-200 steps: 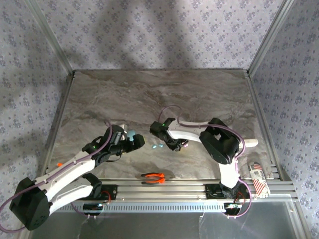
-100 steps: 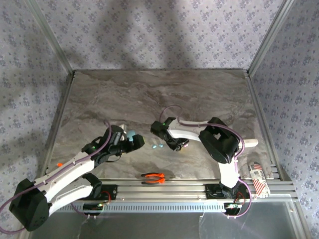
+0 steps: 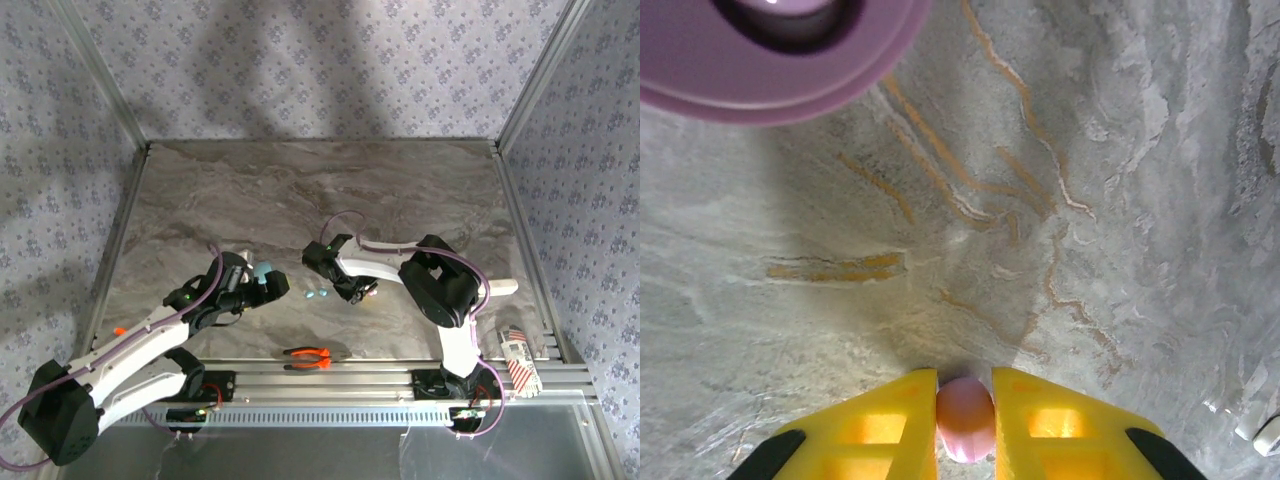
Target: Insert the wireless bluetooth earbuds into the charging case
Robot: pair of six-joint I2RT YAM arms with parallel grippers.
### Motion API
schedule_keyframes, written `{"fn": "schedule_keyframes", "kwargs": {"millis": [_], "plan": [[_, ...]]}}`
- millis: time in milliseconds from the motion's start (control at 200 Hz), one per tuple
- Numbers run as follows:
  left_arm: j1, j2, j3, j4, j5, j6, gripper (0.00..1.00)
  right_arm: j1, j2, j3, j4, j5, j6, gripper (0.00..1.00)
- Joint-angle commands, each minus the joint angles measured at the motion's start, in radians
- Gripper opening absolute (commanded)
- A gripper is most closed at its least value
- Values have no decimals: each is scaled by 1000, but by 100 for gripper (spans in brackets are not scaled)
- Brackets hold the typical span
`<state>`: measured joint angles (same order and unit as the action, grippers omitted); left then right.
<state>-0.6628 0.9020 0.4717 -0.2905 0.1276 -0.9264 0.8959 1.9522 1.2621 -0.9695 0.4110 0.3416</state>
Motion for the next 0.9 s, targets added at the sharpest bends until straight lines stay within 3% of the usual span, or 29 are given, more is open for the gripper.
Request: {"fn": "schedule_keyframes", "kwargs": {"millis": [0, 440, 894], "plan": [[5, -22, -1, -17, 7, -8, 100, -14, 12, 20, -20, -16, -1, 16], [6, -44, -2, -29, 3, -11, 100, -75, -92, 14, 25, -133, 5, 15], [3, -31, -4, 88, 5, 6, 100, -202, -233, -51, 258, -410, 29, 15]]}}
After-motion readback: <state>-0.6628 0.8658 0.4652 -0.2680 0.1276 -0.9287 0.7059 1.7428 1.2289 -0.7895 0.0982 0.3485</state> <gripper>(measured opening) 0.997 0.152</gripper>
